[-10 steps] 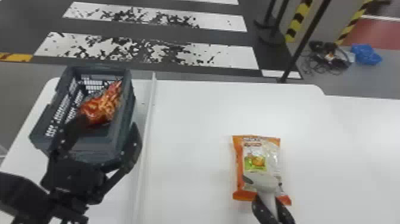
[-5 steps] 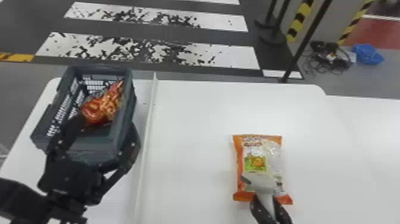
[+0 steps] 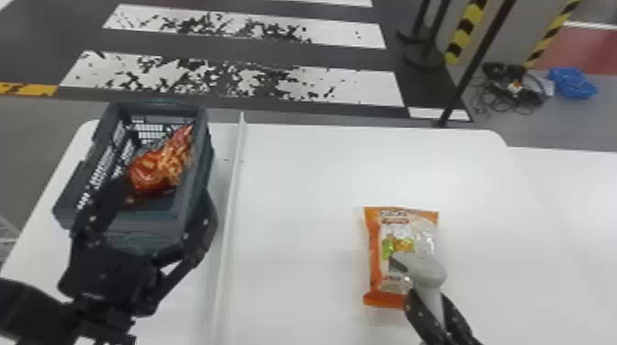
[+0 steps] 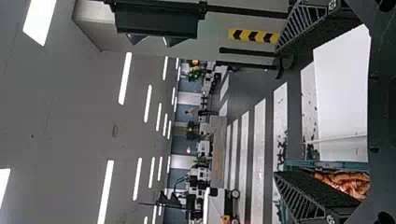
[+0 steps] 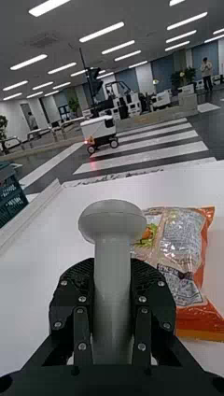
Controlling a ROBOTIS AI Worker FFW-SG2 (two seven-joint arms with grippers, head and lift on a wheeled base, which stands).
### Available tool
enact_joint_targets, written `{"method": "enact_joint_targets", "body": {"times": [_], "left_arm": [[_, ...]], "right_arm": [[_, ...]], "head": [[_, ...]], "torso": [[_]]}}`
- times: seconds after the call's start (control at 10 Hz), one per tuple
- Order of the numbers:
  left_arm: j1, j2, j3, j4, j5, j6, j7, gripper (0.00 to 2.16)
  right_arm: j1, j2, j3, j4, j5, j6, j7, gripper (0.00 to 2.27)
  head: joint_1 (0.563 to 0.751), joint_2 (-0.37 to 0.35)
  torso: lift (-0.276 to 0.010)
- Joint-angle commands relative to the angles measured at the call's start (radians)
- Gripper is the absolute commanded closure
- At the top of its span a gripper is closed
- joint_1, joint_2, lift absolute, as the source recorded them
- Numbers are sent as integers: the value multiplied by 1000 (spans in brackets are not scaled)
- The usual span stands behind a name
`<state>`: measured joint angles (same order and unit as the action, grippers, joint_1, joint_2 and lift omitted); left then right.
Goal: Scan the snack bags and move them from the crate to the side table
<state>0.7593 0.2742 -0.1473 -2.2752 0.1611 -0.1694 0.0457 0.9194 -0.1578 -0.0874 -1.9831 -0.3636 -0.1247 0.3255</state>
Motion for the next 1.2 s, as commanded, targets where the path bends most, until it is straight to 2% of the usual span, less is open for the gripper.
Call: {"method": "enact_joint_targets", "body": {"times": [0.0, 0.2, 0.4, 0.5, 0.6, 0.7, 0.8, 0.9, 1.1], "left_arm": [[2, -1, -3, -3, -2, 0, 0, 70], [18, 2, 3, -18, -3, -3, 0, 70], [51, 19, 23, -29, 5, -64, -10, 70], [35, 23, 20, -29, 12, -55, -18, 70], [31, 23, 21, -29, 14, -46, -18, 70], [3, 34, 20, -26, 26, -3, -23, 70], [-23, 36, 8, -26, 26, 67, -24, 70], [-26, 37, 9, -24, 37, 98, -21, 70], [-26, 33, 9, -18, 31, 114, -6, 70]], "right_arm": [[1, 0, -58, -26, -49, 1, 12, 2236], [-53, 0, -152, -30, -83, 84, 20, 2236], [-131, 0, -252, 30, -107, 164, 46, 2236], [-203, -17, -301, 122, -129, 188, 75, 2236], [-246, -45, -318, 181, -130, 198, 78, 2236], [-252, -51, -345, 214, -132, 195, 86, 2236], [-290, -63, -373, 288, -130, 195, 118, 2236], [-343, -103, -373, 368, -112, 195, 145, 2236], [-406, -150, -362, 475, -89, 195, 211, 2236]], "head": [[695, -131], [695, -181], [695, -257], [695, -272], [695, -322], [695, -350], [695, -350], [695, -350], [695, -350]], "torso": [[-87], [-87], [-87], [-87], [-87], [-87], [-87], [-87], [-87]]}}
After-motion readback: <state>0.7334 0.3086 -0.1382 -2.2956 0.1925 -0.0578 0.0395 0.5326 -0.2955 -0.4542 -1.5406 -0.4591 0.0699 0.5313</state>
